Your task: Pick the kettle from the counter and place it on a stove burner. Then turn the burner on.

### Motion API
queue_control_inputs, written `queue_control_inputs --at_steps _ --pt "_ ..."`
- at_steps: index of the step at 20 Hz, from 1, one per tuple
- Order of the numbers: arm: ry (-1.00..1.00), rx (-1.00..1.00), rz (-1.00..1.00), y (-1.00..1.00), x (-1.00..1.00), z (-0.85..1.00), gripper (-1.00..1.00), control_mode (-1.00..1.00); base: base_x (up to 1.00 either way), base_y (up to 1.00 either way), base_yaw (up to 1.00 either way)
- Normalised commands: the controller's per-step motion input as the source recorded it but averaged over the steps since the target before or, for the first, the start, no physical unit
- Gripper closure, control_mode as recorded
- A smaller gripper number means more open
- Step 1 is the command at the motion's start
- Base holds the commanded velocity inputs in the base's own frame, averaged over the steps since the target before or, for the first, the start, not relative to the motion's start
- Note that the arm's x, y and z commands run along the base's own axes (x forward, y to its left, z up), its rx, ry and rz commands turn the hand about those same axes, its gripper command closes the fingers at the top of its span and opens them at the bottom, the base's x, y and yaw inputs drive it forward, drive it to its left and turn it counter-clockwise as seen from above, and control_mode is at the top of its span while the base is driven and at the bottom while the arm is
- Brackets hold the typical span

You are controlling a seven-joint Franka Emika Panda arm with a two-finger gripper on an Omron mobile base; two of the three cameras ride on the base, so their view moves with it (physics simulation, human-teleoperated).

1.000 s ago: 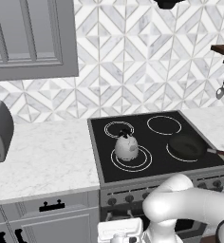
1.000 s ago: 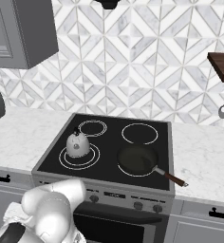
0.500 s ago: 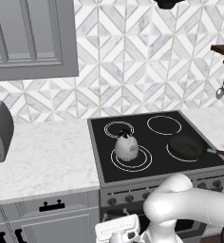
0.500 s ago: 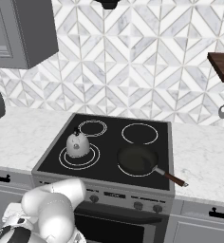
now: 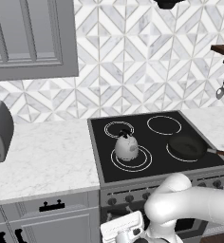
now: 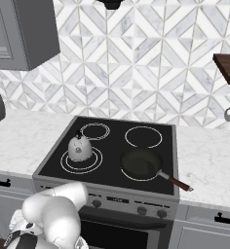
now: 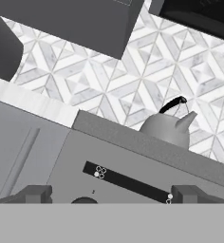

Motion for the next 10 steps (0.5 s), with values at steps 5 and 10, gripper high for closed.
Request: queue_control_inputs --at_steps 5,10 --pt "0.0 0.31 0.17 -0.39 0.26 0.0 -1.0 -1.0 0.0 0.0 0.0" --pt "0.01 0.18 0.17 -0.27 0.27 -0.04 -1.0 -1.0 0.0 0.0 0.0"
